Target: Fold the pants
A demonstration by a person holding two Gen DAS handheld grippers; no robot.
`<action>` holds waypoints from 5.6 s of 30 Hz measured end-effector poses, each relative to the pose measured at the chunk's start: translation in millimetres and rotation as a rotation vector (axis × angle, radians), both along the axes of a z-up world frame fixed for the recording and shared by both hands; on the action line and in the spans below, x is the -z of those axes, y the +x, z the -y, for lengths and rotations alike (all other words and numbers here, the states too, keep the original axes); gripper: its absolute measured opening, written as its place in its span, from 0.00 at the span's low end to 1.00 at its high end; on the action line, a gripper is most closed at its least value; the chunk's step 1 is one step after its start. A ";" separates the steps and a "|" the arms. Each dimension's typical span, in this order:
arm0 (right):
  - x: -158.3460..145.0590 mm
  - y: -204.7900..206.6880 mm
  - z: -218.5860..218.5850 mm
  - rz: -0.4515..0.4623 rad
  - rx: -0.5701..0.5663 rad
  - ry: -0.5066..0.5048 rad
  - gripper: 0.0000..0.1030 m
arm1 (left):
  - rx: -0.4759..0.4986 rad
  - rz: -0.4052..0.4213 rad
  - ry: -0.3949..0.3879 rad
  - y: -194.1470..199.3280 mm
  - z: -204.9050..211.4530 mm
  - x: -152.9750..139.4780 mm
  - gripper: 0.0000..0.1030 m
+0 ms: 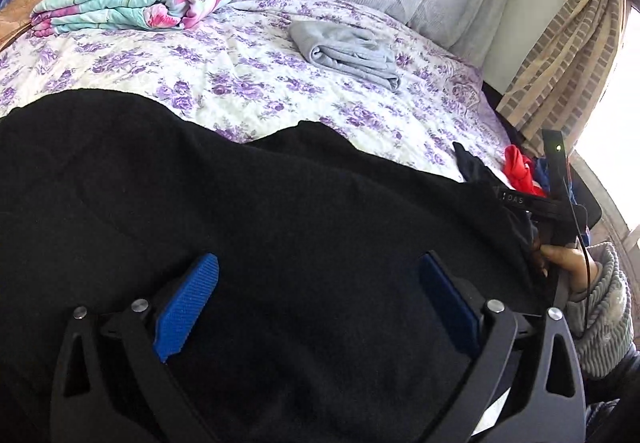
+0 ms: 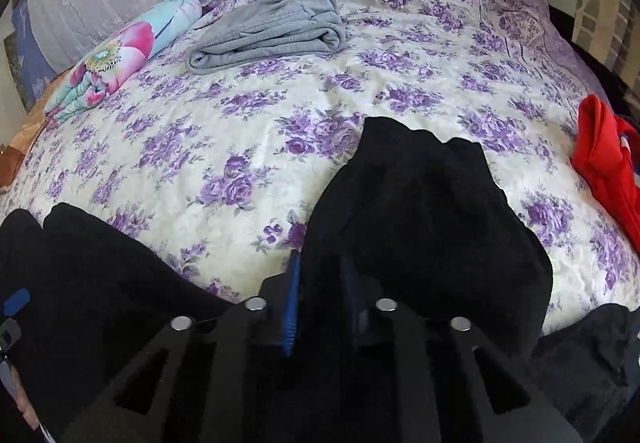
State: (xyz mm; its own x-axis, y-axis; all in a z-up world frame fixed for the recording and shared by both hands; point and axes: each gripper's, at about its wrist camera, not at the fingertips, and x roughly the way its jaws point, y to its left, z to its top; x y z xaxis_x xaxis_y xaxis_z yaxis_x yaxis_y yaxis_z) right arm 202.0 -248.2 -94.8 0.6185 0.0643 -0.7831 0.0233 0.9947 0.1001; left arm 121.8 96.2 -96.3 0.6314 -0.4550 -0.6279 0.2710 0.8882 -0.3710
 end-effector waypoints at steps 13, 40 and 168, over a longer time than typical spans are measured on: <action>-52.2 -112.9 119.5 0.232 0.190 0.461 0.03 | 0.004 0.003 0.012 -0.2 1.1 0.8 0.95; -24.4 -213.3 65.1 0.292 -0.013 -0.458 0.45 | -0.015 -0.011 0.071 2.7 8.4 3.5 0.95; -52.0 33.8 -133.3 -0.068 -0.696 0.414 0.60 | -0.360 0.094 0.046 -32.9 -94.7 -9.0 0.95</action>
